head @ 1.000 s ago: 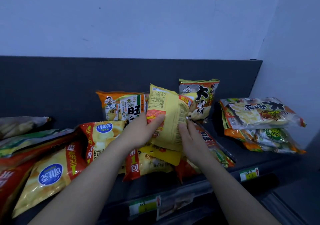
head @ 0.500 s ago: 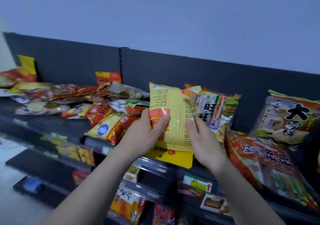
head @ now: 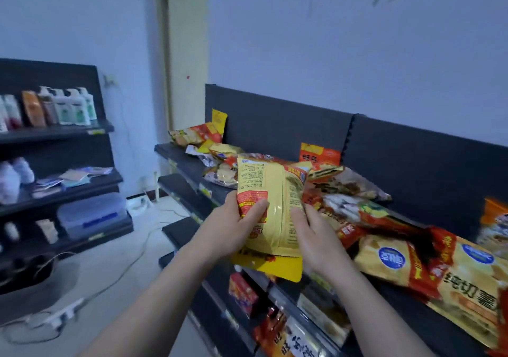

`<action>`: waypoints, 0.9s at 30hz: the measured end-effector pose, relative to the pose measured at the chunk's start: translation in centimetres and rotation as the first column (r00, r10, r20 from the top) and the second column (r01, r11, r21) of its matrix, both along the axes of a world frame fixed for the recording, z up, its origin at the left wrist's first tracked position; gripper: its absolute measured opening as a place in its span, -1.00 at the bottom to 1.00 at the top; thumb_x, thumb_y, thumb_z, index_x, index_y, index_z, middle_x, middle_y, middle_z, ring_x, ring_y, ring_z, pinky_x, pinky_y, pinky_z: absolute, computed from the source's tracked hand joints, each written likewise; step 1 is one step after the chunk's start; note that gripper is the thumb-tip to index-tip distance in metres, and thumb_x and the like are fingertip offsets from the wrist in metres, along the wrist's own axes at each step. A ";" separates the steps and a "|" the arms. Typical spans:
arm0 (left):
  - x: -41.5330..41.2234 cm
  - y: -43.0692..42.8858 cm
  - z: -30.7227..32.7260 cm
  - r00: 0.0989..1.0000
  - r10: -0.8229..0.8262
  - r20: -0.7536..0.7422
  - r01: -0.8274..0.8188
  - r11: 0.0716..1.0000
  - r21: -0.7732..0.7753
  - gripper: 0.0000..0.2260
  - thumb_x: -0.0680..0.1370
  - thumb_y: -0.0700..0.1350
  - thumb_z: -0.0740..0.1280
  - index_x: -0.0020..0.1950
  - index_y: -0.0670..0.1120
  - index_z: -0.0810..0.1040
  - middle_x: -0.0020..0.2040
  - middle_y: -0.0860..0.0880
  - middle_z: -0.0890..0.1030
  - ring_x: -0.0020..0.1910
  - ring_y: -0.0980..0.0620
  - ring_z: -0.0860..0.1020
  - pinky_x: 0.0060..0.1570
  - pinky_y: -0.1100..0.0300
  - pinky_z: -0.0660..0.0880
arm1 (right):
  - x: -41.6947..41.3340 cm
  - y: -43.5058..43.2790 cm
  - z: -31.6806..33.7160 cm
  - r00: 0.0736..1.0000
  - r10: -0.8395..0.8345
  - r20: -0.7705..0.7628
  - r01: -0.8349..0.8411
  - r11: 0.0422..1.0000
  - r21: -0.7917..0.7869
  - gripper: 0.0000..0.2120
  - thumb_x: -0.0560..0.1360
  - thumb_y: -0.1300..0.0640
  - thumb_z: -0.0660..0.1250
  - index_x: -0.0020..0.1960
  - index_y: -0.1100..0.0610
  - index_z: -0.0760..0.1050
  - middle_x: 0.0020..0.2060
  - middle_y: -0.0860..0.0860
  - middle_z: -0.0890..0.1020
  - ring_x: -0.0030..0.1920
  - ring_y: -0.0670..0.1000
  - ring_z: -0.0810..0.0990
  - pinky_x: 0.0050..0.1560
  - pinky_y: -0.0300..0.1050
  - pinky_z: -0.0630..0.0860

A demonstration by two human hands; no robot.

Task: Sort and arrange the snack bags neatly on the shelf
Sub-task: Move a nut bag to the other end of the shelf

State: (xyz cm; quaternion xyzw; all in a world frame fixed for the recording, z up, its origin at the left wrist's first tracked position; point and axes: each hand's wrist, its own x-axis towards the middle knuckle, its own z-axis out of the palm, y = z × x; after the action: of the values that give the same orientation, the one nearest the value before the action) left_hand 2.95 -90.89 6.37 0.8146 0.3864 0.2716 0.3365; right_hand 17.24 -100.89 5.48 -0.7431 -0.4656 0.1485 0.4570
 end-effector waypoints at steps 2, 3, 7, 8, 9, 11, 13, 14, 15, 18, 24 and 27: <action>-2.7 4.0 -0.3 0.999 0.051 -0.003 -0.051 0.999 -0.016 -0.41 0.52 0.37 0.09 0.41 0.04 0.28 0.23 0.02 0.56 0.07 0.02 0.53 0.08 0.09 0.48 | -2.3 4.6 -0.2 0.999 0.032 -0.020 -0.032 0.999 -0.026 -0.63 0.65 -0.14 0.00 0.37 -0.07 0.35 0.16 -0.19 0.49 0.14 -0.12 0.45 0.22 -0.12 0.38; -3.6 5.7 -0.4 0.998 0.067 -0.010 -0.068 0.998 -0.019 -0.42 0.52 0.38 0.10 0.40 0.04 0.29 0.23 0.01 0.56 0.10 0.00 0.54 0.11 0.07 0.49 | -3.1 6.4 -0.2 0.999 0.040 -0.030 -0.041 0.999 -0.033 -0.61 0.65 -0.13 0.00 0.40 -0.06 0.33 0.18 -0.18 0.47 0.16 -0.09 0.44 0.19 -0.13 0.36; -7.6 13.1 -0.6 0.989 0.126 -0.072 -0.127 0.992 -0.005 -0.39 0.52 0.39 0.07 0.40 0.02 0.31 0.26 -0.01 0.56 0.17 -0.04 0.54 0.13 0.07 0.48 | -7.0 14.4 -0.7 0.994 0.090 -0.060 -0.093 0.995 -0.040 -0.63 0.63 -0.16 0.01 0.34 -0.09 0.40 0.13 -0.13 0.55 0.17 -0.04 0.51 0.21 -0.04 0.43; -8.5 15.1 -0.6 0.987 0.132 -0.086 -0.133 0.991 -0.005 -0.38 0.52 0.39 0.06 0.41 0.01 0.30 0.27 -0.01 0.55 0.18 -0.05 0.54 0.11 0.08 0.47 | -8.0 16.4 -0.8 0.993 0.095 -0.076 -0.098 0.995 -0.036 -0.63 0.63 -0.17 0.02 0.33 -0.10 0.41 0.14 -0.12 0.56 0.18 -0.03 0.52 0.24 0.00 0.44; -9.4 16.9 -0.7 0.986 0.134 -0.097 -0.135 0.991 -0.005 -0.37 0.52 0.39 0.06 0.42 0.00 0.29 0.28 -0.02 0.55 0.18 -0.05 0.54 0.08 0.10 0.46 | -8.8 18.2 -1.0 0.991 0.098 -0.093 -0.102 0.994 -0.032 -0.62 0.62 -0.18 0.02 0.33 -0.10 0.41 0.17 -0.10 0.57 0.18 -0.03 0.52 0.26 0.03 0.44; -10.6 20.4 -0.8 0.984 0.135 -0.114 -0.137 0.991 -0.005 -0.38 0.53 0.38 0.06 0.43 0.00 0.28 0.28 -0.02 0.54 0.18 -0.06 0.54 0.05 0.12 0.44 | -10.1 21.6 -1.4 0.990 0.092 -0.103 -0.097 0.994 -0.041 -0.57 0.60 -0.24 0.00 0.37 -0.11 0.37 0.22 -0.09 0.56 0.21 -0.02 0.52 0.28 0.08 0.43; -11.3 23.7 -1.1 0.983 0.128 -0.129 -0.131 0.991 -0.018 -0.38 0.52 0.39 0.06 0.41 0.00 0.29 0.28 -0.03 0.55 0.18 -0.06 0.54 0.10 0.09 0.47 | -10.9 24.6 -1.7 0.992 0.076 -0.096 -0.083 0.994 -0.069 -0.46 0.54 -0.33 -0.03 0.43 -0.14 0.31 0.27 -0.10 0.53 0.26 0.00 0.49 0.31 0.12 0.41; -11.5 25.2 -1.2 0.984 0.122 -0.132 -0.127 0.992 -0.028 -0.37 0.52 0.39 0.06 0.41 -0.01 0.30 0.28 -0.03 0.55 0.17 -0.06 0.54 0.12 0.07 0.47 | -11.1 26.0 -1.8 0.993 0.073 -0.092 -0.080 0.994 -0.076 -0.41 0.52 -0.36 -0.04 0.46 -0.15 0.28 0.30 -0.11 0.52 0.29 0.00 0.47 0.33 0.12 0.40; -11.5 26.7 -1.2 0.985 0.117 -0.129 -0.122 0.992 -0.032 -0.37 0.52 0.39 0.06 0.41 -0.01 0.30 0.28 -0.04 0.55 0.18 -0.06 0.54 0.12 0.07 0.47 | -11.1 27.4 -1.7 0.993 0.067 -0.095 -0.075 0.994 -0.079 -0.42 0.53 -0.34 -0.03 0.47 -0.14 0.26 0.32 -0.11 0.50 0.31 -0.01 0.46 0.34 0.10 0.39; -10.6 31.2 -1.3 0.987 0.103 -0.123 -0.108 0.994 -0.033 -0.36 0.52 0.40 0.05 0.42 -0.01 0.31 0.28 -0.03 0.55 0.18 -0.07 0.54 0.11 0.08 0.46 | -10.3 31.6 -1.3 0.993 0.084 -0.085 -0.089 0.994 -0.057 -0.53 0.62 -0.20 0.01 0.43 -0.03 0.35 0.30 -0.11 0.50 0.26 -0.06 0.45 0.30 -0.07 0.37; -6.2 40.3 -0.8 0.995 0.069 -0.074 -0.072 0.996 -0.043 -0.38 0.50 0.43 0.06 0.33 0.00 0.37 0.21 -0.01 0.58 0.11 -0.04 0.56 0.13 0.01 0.51 | -6.2 40.0 -0.8 0.997 0.067 -0.037 -0.069 0.995 -0.068 -0.48 0.58 -0.26 -0.02 0.40 -0.03 0.36 0.22 -0.06 0.56 0.22 0.02 0.51 0.26 0.05 0.43; -3.3 44.8 0.1 0.993 0.075 -0.093 -0.075 0.997 0.002 -0.36 0.55 0.37 0.04 0.45 -0.05 0.28 0.29 -0.04 0.53 0.18 -0.07 0.52 0.05 0.14 0.41 | -3.4 44.6 0.0 0.998 0.056 -0.020 -0.056 0.997 -0.052 -0.41 0.49 -0.36 -0.05 0.32 -0.05 0.41 0.13 -0.06 0.60 0.13 0.02 0.56 0.21 0.10 0.48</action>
State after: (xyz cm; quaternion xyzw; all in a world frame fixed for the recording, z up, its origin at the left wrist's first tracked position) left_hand -0.33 -46.13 6.52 0.8112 0.4320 0.2455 0.3084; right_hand 13.89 -56.27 5.48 -0.7403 -0.4780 0.1804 0.4371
